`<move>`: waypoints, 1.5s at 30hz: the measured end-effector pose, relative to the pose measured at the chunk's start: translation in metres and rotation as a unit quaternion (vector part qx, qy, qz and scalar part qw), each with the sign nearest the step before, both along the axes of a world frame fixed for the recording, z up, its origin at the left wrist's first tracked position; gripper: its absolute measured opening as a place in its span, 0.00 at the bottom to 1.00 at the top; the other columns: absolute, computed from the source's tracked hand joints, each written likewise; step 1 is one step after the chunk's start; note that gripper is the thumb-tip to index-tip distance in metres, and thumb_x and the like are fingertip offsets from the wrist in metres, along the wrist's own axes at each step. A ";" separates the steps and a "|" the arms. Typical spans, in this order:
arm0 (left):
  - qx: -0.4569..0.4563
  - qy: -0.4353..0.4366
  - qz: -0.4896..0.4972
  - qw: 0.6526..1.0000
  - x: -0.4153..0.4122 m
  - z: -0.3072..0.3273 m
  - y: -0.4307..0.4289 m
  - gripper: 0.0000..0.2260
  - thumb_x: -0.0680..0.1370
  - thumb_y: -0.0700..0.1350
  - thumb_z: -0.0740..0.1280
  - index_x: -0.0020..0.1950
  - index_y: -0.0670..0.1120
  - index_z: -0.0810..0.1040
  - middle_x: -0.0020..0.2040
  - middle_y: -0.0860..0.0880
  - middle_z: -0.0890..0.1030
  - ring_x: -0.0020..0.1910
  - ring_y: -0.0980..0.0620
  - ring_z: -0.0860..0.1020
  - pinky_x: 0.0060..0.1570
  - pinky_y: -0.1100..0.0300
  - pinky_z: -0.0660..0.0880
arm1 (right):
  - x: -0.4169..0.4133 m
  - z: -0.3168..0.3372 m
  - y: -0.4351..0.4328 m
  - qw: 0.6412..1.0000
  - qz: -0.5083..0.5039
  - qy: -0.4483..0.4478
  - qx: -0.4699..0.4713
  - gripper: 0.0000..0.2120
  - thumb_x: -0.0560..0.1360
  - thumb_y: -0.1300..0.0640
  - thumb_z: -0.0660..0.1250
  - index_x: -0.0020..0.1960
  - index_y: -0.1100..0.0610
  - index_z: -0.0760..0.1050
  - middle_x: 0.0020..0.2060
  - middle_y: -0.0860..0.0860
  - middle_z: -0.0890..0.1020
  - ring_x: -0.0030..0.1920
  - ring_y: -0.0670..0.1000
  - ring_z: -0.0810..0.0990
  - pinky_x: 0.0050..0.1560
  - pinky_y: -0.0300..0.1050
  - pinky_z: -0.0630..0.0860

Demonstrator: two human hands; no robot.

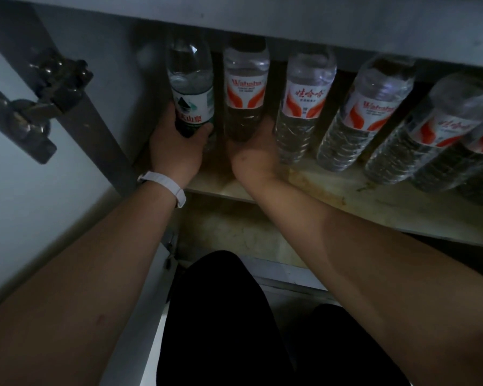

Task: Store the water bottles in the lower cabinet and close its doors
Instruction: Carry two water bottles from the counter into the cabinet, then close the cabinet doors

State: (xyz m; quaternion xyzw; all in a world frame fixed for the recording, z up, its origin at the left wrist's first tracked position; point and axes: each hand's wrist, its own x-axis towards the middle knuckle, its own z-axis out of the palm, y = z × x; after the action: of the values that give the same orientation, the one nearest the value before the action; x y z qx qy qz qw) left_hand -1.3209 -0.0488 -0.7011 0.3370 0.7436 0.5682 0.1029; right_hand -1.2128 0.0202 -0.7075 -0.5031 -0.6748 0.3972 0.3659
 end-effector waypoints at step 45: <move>-0.308 0.350 -0.235 0.853 0.198 0.140 -0.135 0.25 0.78 0.56 0.61 0.72 0.46 0.74 0.71 0.43 0.75 0.67 0.38 0.74 0.62 0.41 0.73 | 0.272 0.164 -0.094 0.854 0.261 -0.428 0.137 0.28 0.75 0.39 0.55 0.64 0.57 0.76 0.63 0.57 0.77 0.63 0.61 0.74 0.64 0.59 0.71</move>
State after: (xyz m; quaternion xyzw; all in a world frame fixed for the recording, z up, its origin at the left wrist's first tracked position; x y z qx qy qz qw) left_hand -1.1234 -0.1834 -0.5609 0.6291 0.7662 0.1136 0.0649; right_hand -0.9405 -0.0735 -0.5435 -0.3733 -0.9189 0.1273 -0.0110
